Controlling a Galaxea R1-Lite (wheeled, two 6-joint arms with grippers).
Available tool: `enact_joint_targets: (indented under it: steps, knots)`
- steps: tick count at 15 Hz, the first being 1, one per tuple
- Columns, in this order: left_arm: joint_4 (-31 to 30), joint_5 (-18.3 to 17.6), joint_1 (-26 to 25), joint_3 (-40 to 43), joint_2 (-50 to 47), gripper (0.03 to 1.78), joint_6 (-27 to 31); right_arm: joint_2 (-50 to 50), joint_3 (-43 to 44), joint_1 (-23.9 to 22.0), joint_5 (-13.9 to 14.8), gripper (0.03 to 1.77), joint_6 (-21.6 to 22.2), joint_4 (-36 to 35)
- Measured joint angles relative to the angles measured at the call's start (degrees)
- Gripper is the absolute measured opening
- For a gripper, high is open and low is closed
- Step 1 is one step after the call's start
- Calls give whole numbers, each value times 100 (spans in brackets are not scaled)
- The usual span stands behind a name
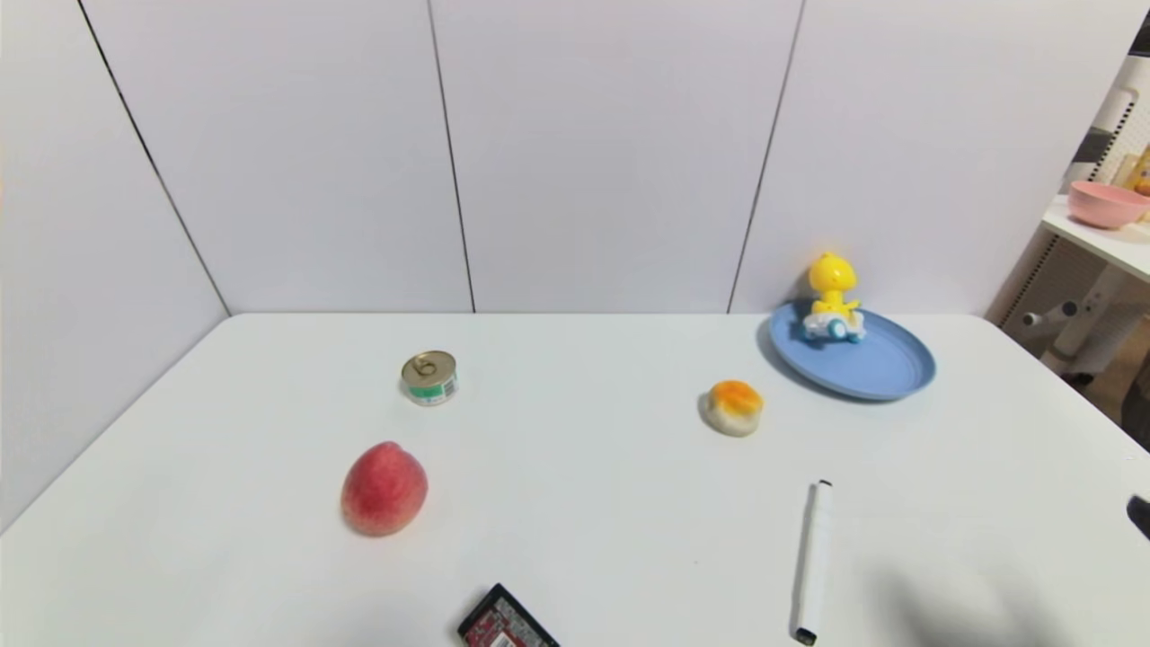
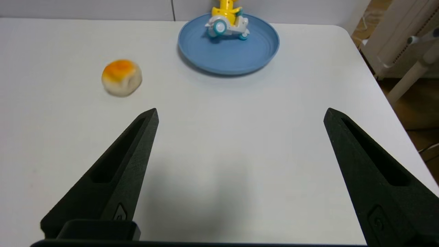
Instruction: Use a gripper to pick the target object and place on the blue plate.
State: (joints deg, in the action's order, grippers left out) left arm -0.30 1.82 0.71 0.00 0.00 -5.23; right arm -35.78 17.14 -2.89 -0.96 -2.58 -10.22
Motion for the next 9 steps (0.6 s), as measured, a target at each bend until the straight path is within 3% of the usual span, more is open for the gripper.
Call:
enact_joint_targets:
  steps: [4, 7, 9]
  knots:
    - [0, -2, 0, 0, 0, 169, 0, 1930, -1438, 188, 30, 168, -135, 182]
    - [-2, 0, 0, 0, 0, 169, 2, 2964, -1659, 273, 15, 169, -276, 890]
    - [-2, -2, 0, 0, 0, 169, 0, 3326, -1698, 291, 2, 169, -289, 1001]
